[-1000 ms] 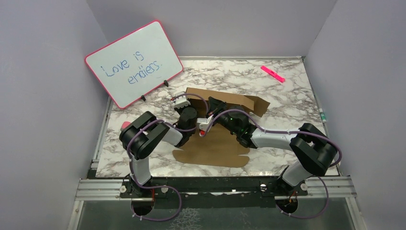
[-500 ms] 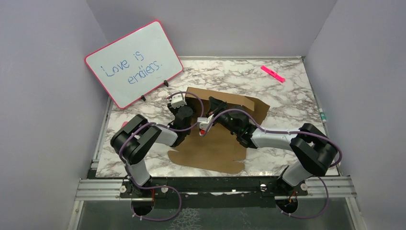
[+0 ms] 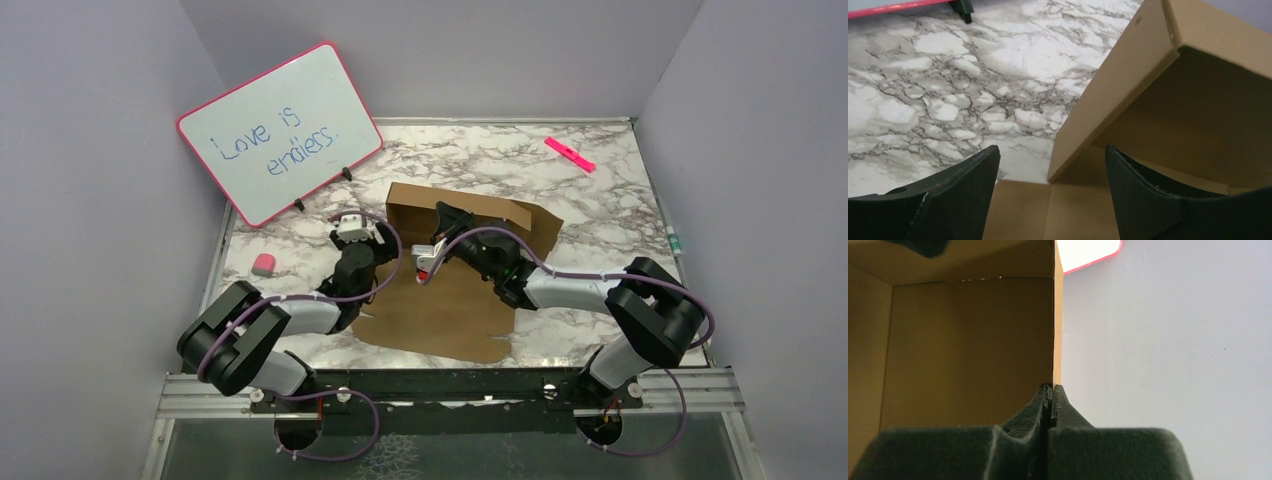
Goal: Fold the paper box
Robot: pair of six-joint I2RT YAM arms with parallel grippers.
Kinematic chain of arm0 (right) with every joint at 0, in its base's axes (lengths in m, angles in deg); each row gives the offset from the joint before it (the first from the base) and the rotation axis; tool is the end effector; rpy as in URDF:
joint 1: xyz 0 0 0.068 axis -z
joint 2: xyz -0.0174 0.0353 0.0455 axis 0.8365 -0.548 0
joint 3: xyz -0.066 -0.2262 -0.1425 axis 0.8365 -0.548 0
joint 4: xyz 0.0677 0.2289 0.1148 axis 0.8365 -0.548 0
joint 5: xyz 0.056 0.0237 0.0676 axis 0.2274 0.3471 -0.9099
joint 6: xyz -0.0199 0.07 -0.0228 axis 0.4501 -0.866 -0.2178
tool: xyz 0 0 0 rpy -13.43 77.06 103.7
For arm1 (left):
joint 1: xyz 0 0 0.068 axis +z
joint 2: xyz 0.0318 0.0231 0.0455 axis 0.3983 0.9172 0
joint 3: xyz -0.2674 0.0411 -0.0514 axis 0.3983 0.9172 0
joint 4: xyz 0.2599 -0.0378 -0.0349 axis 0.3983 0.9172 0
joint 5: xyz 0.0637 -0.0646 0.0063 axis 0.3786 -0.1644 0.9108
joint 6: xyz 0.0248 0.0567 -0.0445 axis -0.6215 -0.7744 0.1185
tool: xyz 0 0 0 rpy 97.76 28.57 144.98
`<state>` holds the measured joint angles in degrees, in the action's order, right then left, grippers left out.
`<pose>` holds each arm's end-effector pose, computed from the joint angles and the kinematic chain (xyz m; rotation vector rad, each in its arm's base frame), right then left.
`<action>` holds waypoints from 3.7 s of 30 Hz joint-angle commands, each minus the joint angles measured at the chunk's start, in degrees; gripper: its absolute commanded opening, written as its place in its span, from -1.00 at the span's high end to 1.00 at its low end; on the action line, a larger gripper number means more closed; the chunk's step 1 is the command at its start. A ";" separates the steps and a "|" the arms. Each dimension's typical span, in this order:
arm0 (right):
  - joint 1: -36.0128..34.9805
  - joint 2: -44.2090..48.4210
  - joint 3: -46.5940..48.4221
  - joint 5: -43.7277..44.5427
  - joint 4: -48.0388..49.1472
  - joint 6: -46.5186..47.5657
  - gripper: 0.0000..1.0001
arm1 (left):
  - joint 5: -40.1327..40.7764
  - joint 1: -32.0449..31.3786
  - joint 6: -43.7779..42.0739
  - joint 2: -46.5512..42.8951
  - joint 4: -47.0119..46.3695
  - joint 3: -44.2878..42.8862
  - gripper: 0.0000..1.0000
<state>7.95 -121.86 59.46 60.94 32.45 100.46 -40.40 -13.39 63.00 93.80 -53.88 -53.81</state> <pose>0.2414 0.2717 0.2177 -1.5220 0.7301 -0.4788 0.2482 -0.1422 0.1650 -0.2412 1.7164 -0.2966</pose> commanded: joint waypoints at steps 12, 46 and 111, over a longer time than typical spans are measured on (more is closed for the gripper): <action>-0.48 -3.24 0.52 -0.95 2.70 -1.89 0.99 | -5.70 0.21 -1.17 -4.78 3.46 3.21 -0.73; -0.49 -3.00 -0.35 -0.96 3.07 -2.49 0.98 | 8.94 0.69 -7.81 21.02 -5.21 -14.36 -0.16; -0.49 3.42 3.35 -2.32 -2.92 -13.63 -0.08 | -11.07 3.38 11.23 -15.50 27.10 -0.97 -0.65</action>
<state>7.36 -120.11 61.30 58.14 31.23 89.62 -43.99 -10.00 70.65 82.92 -33.79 -57.63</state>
